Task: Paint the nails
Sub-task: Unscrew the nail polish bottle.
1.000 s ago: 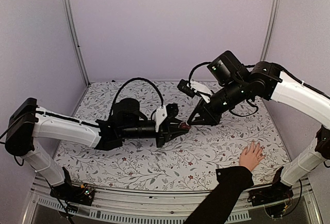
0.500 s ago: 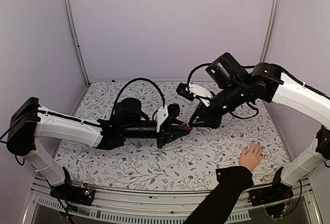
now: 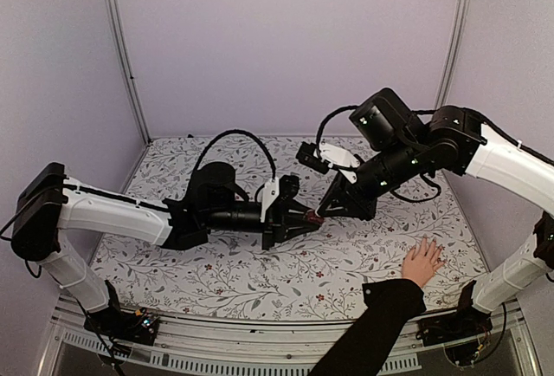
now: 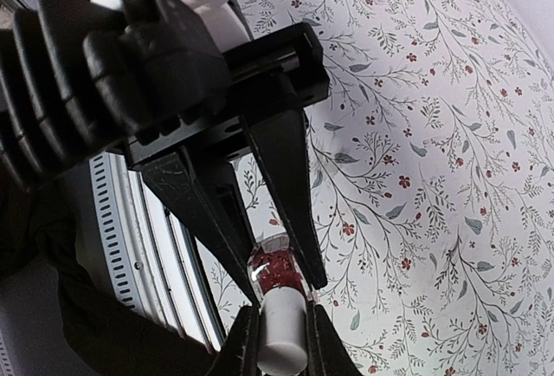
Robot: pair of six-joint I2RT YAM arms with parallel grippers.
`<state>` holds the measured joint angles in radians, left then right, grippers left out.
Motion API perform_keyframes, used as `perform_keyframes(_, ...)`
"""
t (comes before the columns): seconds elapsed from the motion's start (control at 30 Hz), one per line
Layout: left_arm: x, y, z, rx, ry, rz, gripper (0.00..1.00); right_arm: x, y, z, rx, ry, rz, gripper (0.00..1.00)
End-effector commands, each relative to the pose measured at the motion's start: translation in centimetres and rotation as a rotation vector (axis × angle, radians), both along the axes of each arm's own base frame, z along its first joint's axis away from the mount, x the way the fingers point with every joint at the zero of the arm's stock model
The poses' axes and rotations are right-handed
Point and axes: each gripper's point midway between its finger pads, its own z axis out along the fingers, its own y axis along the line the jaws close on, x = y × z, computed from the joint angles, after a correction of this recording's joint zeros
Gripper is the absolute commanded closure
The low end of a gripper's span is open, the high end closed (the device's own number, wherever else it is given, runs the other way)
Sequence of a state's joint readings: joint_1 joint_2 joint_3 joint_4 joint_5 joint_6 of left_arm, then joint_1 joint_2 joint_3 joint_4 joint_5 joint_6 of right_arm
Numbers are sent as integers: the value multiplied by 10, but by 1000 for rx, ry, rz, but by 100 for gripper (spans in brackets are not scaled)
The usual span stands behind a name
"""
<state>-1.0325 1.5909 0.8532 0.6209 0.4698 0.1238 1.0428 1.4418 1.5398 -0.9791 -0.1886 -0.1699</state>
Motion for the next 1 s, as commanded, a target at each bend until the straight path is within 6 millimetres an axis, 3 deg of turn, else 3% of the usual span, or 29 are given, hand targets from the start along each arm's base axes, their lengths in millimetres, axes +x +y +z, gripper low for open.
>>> perform_keyframes(0.0,12,-2,5,-7,7,28,100,-17,15,31,122,-25,87,100)
perform_keyframes(0.57,25,-7,-3,34,23,81,100,-12,12,34,115,-52,57,100)
perform_keyframes(0.83,24,-10,-8,53,32,63,100,-27,15,36,139,-38,131,100)
perform_keyframes(0.97,24,-11,-8,56,36,62,100,-21,14,36,125,-66,102,100)
